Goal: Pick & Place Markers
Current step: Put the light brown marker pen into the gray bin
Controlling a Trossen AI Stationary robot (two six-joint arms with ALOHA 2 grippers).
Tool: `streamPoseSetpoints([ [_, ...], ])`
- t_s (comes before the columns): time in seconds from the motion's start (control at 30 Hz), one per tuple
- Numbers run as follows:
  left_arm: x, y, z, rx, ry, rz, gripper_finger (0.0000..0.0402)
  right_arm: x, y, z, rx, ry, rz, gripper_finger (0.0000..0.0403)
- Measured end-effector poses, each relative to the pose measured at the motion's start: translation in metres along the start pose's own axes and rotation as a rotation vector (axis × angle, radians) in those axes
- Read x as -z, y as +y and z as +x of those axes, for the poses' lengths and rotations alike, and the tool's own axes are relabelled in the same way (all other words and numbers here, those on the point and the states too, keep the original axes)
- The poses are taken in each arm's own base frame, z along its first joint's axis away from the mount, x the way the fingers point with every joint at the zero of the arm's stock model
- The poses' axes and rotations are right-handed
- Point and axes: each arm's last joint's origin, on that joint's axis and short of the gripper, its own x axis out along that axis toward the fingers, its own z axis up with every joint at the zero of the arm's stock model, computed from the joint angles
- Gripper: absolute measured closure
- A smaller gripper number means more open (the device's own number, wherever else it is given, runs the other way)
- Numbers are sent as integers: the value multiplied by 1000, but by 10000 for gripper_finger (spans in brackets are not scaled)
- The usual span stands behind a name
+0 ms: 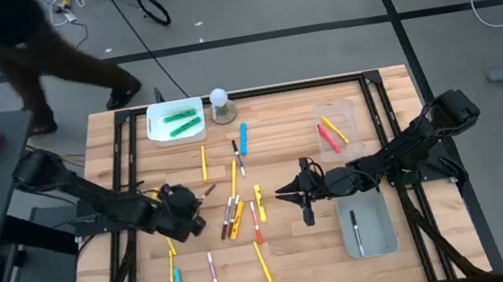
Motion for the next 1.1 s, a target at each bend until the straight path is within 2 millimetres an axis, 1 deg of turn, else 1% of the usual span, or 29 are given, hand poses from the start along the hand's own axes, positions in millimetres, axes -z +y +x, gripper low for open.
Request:
streamPoseSetpoints([
  [0.17, -21, -18, -6, 165, -177, 17, 367, -1, 0, 0, 0, -9, 44, 340],
  [0.3, -38, -34, -7, 291, -318, 65, 367, 5, 0, 4, 4, 1, 63, 324],
  [0.47, -58, -50, -4, 498, -461, 115, 367, 18, 1, 20, -13, -89, 67, 271],
  [0.57, -65, -54, 2, 576, -526, 124, 367, 24, 3, 29, -32, -206, 26, 234],
  [0.63, -67, -56, 8, 592, -558, 130, 367, 26, 3, 31, -45, -296, 20, 214],
  [0.73, -69, -58, 18, 618, -594, 134, 367, 23, 4, 31, -67, -436, 64, 194],
  [0.83, -69, -59, 25, 627, -619, 139, 367, 19, 7, 36, -70, -439, 58, 187],
  [0.97, -69, -58, 31, 622, -624, 136, 367, 3, 15, 44, -108, -501, 49, 192],
  [1.1, -69, -58, 31, 624, -627, 137, 361, -7, 19, 53, -89, -508, 55, 209],
])
